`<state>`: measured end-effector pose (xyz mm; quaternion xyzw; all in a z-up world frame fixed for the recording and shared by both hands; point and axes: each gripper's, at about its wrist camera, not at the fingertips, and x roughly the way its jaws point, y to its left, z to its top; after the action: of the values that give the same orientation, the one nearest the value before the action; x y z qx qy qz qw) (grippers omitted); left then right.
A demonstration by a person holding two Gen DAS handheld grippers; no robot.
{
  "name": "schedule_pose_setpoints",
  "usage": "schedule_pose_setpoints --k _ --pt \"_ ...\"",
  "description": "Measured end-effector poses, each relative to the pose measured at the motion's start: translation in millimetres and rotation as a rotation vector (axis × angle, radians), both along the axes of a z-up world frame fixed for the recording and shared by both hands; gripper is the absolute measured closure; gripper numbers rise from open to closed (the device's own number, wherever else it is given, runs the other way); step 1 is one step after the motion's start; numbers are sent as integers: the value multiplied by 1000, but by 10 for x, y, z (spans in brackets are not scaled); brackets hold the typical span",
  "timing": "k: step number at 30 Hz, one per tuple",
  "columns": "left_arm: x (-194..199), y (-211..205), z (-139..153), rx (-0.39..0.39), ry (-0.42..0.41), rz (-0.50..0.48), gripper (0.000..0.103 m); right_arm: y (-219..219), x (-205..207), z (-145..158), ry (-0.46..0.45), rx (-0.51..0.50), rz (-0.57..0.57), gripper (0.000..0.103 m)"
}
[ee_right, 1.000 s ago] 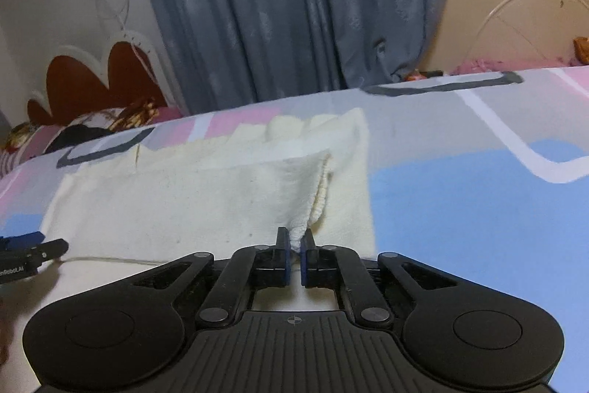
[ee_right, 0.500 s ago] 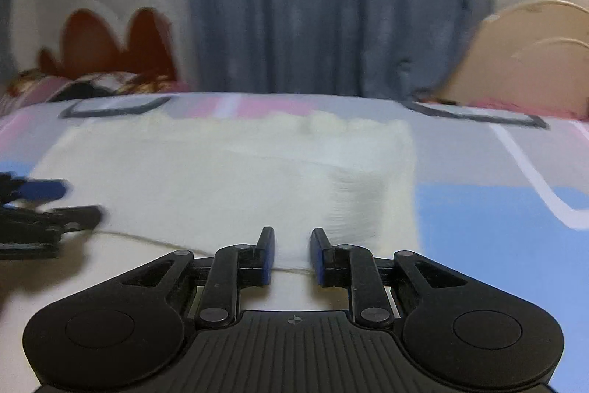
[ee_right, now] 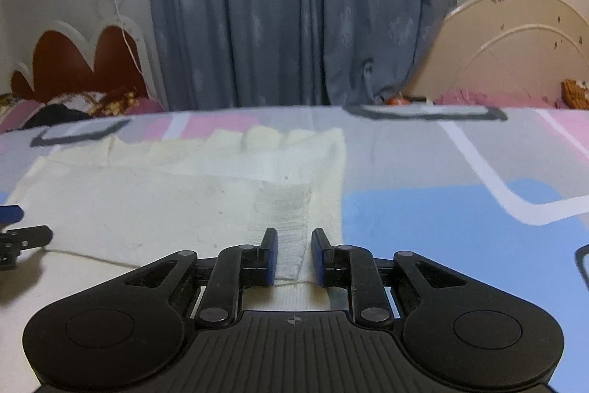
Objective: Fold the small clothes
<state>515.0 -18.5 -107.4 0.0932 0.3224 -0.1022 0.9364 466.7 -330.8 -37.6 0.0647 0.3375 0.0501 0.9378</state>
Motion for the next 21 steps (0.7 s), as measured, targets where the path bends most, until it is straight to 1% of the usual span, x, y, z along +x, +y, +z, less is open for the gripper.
schedule_pose_setpoints --k 4,15,18,21 --pt "-95 -35 10 11 7 8 31 32 -96 15 -7 16 21 83" --pt "-188 -87 23 34 13 31 31 3 -170 64 -15 36 49 83" --pt "-255 -56 43 37 11 40 31 -31 -178 71 -17 45 50 83" --pt "-417 72 55 34 20 57 31 -82 -260 98 -20 66 56 83"
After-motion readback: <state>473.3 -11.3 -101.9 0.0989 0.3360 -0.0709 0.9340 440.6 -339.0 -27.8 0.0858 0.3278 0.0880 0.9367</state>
